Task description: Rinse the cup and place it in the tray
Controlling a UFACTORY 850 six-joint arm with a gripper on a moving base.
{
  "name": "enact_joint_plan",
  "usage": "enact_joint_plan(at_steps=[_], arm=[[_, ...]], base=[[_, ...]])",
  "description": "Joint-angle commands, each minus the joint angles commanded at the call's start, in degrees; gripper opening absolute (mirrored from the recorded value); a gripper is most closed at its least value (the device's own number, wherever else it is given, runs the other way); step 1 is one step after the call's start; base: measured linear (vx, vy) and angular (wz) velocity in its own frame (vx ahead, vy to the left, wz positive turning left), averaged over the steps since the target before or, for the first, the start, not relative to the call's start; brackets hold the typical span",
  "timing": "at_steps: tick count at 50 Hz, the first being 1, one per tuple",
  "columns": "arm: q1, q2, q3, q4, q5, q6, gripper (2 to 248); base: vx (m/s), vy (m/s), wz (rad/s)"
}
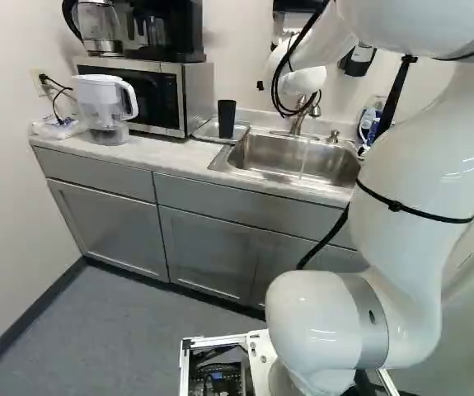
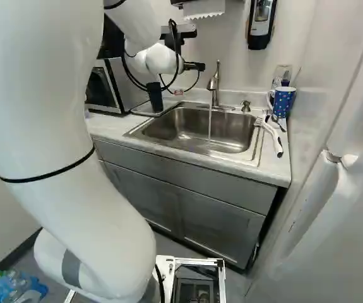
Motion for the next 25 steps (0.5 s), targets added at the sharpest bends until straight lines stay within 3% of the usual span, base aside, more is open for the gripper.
enact_joint_plan(at_steps=[25], arm=[[-1.1, -0.4, -2.9, 0.0, 0.0, 0.0, 247]], base=[[0.0, 0.0, 0.0]])
